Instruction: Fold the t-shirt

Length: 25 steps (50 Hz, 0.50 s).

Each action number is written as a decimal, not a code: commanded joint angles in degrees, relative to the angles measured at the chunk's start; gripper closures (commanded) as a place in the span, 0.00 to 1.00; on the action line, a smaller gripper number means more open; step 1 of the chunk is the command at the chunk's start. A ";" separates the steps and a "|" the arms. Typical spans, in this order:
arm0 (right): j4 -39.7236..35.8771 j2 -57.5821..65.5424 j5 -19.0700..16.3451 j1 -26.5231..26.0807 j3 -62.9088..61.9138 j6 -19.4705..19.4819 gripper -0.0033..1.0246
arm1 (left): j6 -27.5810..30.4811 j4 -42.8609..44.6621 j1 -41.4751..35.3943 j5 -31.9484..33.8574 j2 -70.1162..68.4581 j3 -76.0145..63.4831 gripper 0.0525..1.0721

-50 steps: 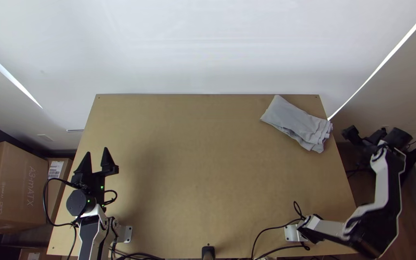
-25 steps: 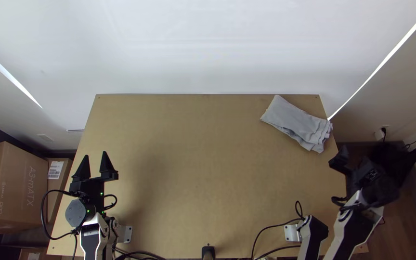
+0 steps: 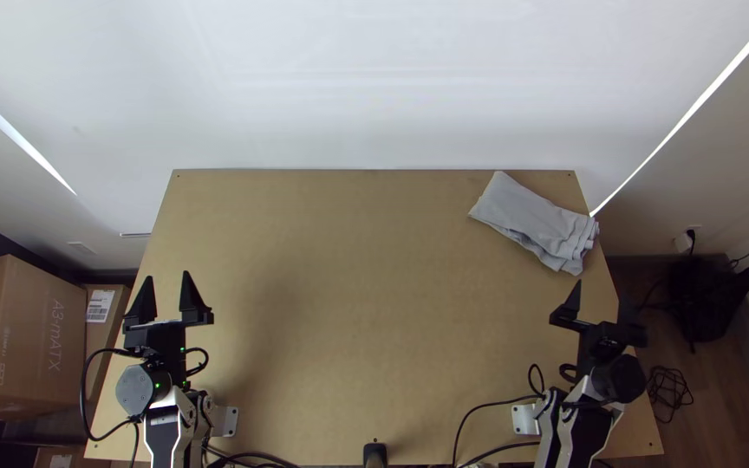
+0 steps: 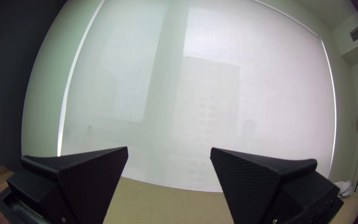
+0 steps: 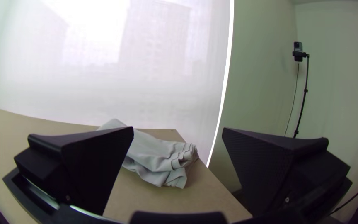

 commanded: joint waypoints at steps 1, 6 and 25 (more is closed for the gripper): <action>2.03 -0.71 1.05 3.99 -3.15 -2.53 0.04 | 1.17 1.36 -3.22 -0.37 -0.45 -2.48 0.05; 2.38 -0.71 4.30 10.58 -5.17 -4.20 0.04 | 1.61 1.45 -7.71 -0.37 -0.45 -2.48 0.05; -0.95 1.92 11.07 30.18 -5.17 6.70 0.04 | 0.12 -12.97 -13.42 -0.02 -0.45 -2.48 0.05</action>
